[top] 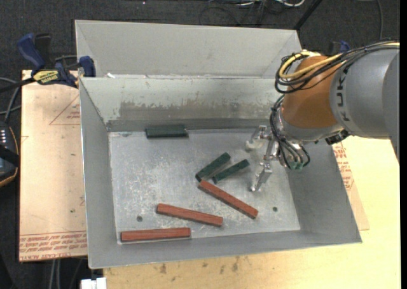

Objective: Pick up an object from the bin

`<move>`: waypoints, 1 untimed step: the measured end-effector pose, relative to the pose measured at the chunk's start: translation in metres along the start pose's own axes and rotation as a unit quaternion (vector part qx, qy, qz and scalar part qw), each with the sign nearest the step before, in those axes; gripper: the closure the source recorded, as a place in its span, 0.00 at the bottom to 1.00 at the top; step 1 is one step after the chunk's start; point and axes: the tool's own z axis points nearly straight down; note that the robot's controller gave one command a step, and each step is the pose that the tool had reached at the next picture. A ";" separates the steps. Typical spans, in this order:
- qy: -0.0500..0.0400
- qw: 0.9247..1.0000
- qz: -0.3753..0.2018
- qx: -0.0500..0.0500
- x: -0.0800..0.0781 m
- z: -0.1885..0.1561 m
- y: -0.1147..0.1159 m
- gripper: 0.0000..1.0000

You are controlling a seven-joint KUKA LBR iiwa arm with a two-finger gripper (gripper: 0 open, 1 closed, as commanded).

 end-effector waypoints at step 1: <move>-0.002 0.996 -0.086 -0.002 -0.036 -0.007 0.089 1.00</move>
Offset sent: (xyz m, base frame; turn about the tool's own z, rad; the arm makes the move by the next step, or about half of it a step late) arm 0.0000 0.0000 0.0000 0.0000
